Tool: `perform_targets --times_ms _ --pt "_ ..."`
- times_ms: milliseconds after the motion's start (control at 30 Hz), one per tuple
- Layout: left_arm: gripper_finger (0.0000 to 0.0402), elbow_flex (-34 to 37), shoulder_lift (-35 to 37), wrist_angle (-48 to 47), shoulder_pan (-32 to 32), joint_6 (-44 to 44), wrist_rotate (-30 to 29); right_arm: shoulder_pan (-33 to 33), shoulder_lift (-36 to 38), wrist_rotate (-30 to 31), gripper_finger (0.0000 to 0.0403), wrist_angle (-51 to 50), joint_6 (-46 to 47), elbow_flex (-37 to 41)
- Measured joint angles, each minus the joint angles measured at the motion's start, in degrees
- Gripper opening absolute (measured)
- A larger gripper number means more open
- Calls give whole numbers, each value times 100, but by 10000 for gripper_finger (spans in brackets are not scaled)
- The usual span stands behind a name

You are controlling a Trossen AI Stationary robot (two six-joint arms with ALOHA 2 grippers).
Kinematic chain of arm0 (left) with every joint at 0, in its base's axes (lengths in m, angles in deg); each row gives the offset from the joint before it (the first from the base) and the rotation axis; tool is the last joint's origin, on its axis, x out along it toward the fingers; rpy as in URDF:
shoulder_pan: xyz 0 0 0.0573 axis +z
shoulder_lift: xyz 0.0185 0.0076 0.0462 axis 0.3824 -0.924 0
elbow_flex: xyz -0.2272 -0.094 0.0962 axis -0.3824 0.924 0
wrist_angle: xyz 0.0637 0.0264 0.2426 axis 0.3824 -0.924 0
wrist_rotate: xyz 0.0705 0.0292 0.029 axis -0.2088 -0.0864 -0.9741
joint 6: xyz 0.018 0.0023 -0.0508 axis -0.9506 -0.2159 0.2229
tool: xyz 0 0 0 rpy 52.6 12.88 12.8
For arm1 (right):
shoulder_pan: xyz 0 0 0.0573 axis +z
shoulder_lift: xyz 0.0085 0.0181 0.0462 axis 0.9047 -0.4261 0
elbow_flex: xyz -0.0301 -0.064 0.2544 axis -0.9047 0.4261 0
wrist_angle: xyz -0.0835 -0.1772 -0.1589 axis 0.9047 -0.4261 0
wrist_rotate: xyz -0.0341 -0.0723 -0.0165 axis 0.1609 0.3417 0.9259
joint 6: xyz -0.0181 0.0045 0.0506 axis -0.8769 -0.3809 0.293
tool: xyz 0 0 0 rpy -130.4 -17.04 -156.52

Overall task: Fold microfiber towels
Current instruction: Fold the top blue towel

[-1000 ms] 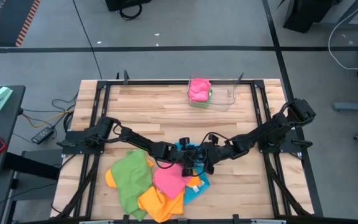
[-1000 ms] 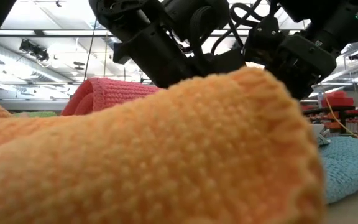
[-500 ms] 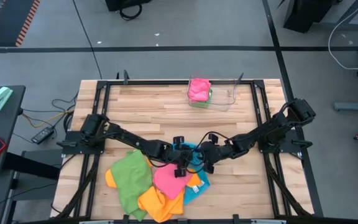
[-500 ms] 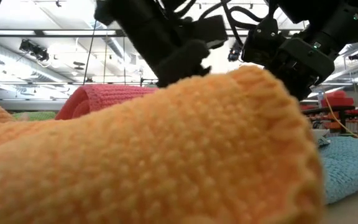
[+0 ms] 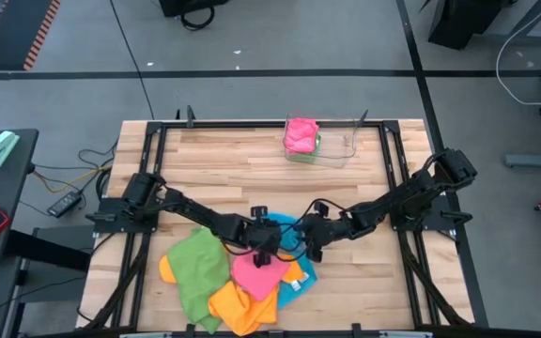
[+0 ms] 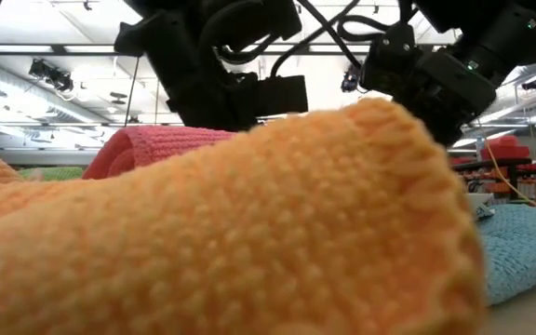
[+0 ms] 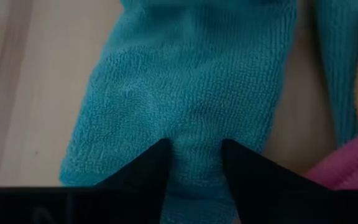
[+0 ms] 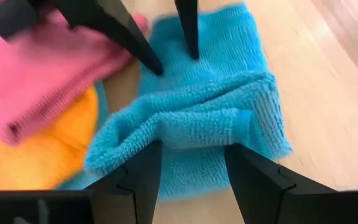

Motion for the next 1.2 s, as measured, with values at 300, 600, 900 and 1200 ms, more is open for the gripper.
perform_targets --times_ms 300,600,900,1200 --pt "144 27 -15 210 10 -8 -59 -295 -314 -179 186 786 -509 -4" --pt "141 27 -17 201 10 -4 -57 -491 -991 -120 186 1307 -762 -9" --pt "137 29 425 121 -106 -104 -59 -514 -1176 -50 186 1250 -657 -31" --pt "134 35 339 1003 -6 -436 -61 -516 -1178 -55 186 1217 -499 -20"
